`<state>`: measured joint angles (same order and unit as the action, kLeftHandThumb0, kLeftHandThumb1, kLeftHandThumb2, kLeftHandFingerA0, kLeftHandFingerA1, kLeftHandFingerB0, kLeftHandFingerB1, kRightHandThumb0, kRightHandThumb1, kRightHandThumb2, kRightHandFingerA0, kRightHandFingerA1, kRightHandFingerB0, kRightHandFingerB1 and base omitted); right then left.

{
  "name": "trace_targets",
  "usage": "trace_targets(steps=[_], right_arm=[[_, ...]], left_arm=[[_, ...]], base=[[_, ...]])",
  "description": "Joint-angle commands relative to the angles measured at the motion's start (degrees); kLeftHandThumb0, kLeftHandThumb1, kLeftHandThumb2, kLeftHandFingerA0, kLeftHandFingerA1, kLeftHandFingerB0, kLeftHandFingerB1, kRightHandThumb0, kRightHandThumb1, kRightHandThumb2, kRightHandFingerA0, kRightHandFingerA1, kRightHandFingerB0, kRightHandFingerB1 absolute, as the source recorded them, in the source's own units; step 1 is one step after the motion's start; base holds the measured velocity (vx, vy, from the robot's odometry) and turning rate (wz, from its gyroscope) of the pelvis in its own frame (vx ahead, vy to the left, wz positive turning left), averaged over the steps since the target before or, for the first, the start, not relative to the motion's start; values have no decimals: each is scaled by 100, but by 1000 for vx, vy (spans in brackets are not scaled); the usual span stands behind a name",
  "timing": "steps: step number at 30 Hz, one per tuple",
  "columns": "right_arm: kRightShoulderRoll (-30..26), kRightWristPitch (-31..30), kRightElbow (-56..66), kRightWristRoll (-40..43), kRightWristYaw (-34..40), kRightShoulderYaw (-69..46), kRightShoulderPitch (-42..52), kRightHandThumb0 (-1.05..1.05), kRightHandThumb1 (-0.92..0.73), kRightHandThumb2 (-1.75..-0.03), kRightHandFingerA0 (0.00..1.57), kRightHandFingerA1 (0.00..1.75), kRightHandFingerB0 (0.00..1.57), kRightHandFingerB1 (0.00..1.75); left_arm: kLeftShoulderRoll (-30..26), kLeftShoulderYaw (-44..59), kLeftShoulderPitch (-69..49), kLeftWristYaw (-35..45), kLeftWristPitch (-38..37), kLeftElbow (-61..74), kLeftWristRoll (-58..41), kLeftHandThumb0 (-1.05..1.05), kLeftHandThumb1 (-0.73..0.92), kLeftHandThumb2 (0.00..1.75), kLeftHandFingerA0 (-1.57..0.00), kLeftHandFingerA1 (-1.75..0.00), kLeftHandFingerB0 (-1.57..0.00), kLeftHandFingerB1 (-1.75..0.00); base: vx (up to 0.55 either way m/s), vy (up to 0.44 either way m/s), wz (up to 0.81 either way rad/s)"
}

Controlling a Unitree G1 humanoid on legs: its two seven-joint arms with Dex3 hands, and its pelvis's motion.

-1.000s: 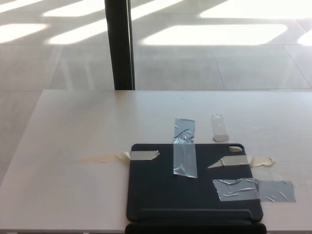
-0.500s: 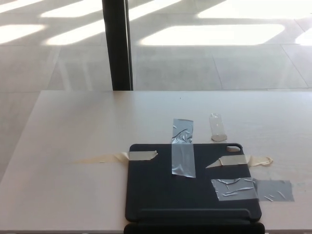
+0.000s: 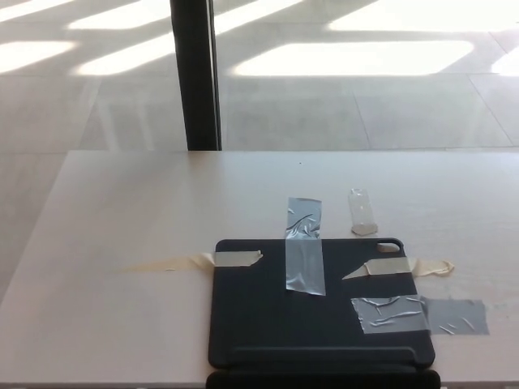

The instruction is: The robot uses its right hand to open a folded tablet cover kept in the middle of the desk

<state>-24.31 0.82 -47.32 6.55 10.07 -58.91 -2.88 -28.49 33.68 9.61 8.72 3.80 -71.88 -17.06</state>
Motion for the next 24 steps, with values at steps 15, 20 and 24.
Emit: trace_targets(steps=[15, 20, 24], right_arm=[[-726, 695, -567, 772, -290, 685, 27, -81, -89, -67, 70, 46, 52, 39], [-640, 851, -449, 847, -173, 711, 329, -74, -89, -67, 76, 48, 55, 41], [-583, 966, -562, 790, -96, 896, 445, -77, -89, -67, 76, 47, 55, 40]], left_arm=[[129, 57, 27, 35, -100, 3, -134, -88, 92, 68, -60, -78, -44, -61], [89, -156, 133, -15, -64, -8, 4, -90, 92, 68, -64, -77, -45, -61], [-6, -221, 29, 53, -62, 34, -1, -90, 71, 105, -64, -79, -43, -65]], base=[[0, 0, 0], [0, 0, 0], [0, 0, 0]])
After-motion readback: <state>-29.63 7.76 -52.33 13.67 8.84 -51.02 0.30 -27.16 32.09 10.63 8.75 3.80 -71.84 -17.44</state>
